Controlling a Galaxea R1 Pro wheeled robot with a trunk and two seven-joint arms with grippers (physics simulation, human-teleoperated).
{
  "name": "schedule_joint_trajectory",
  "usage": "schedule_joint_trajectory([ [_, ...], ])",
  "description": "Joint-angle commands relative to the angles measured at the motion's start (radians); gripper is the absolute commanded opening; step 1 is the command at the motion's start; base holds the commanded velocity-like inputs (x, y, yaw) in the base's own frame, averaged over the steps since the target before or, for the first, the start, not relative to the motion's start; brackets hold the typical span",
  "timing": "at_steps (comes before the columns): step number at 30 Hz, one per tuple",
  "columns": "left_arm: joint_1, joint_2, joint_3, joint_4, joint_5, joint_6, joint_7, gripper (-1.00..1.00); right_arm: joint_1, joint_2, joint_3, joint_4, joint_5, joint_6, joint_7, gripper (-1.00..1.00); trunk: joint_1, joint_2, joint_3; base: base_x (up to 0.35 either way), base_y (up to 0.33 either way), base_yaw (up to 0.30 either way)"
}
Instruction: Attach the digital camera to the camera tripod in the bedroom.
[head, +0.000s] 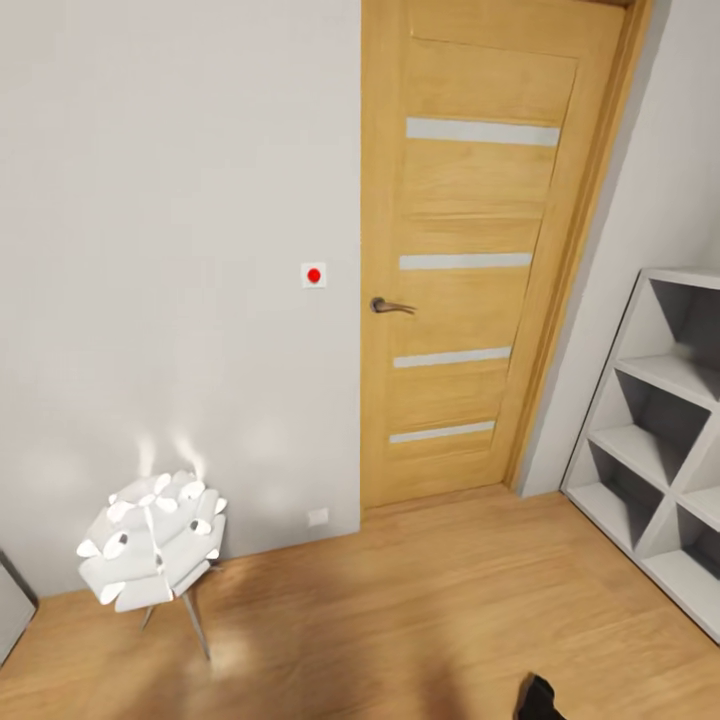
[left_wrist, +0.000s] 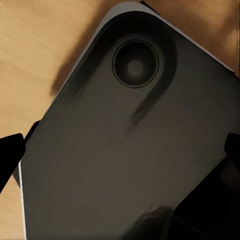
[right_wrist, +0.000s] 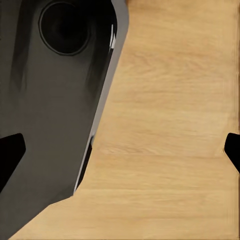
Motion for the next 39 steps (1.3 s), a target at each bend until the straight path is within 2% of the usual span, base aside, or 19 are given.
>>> schedule_joint_trajectory([
  [1, 0.0, -0.001, 0.001, -0.002, 0.0, -0.002, 0.004, 1.0, -0.001, 0.0, -0.005, 0.001, 0.007, -0.004, -0.002, 1.0, 0.001, 0.0, -0.001, 0.324, 0.0, 0.0],
  [13, 0.0, -0.001, 0.001, -0.002, 0.0, -0.003, 0.004, 1.0, -0.001, -0.001, -0.005, 0.001, 0.004, -0.004, -0.002, 1.0, 0.001, 0.0, -0.001, 0.324, 0.016, 0.0],
  [39, 0.0, -0.001, 0.001, -0.002, 0.0, -0.003, 0.001, 1.0, -0.001, -0.002, -0.005, 0.003, 0.007, -0.004, -0.002, 1.0, 0.001, 0.0, -0.001, 0.324, 0.127, 0.0],
])
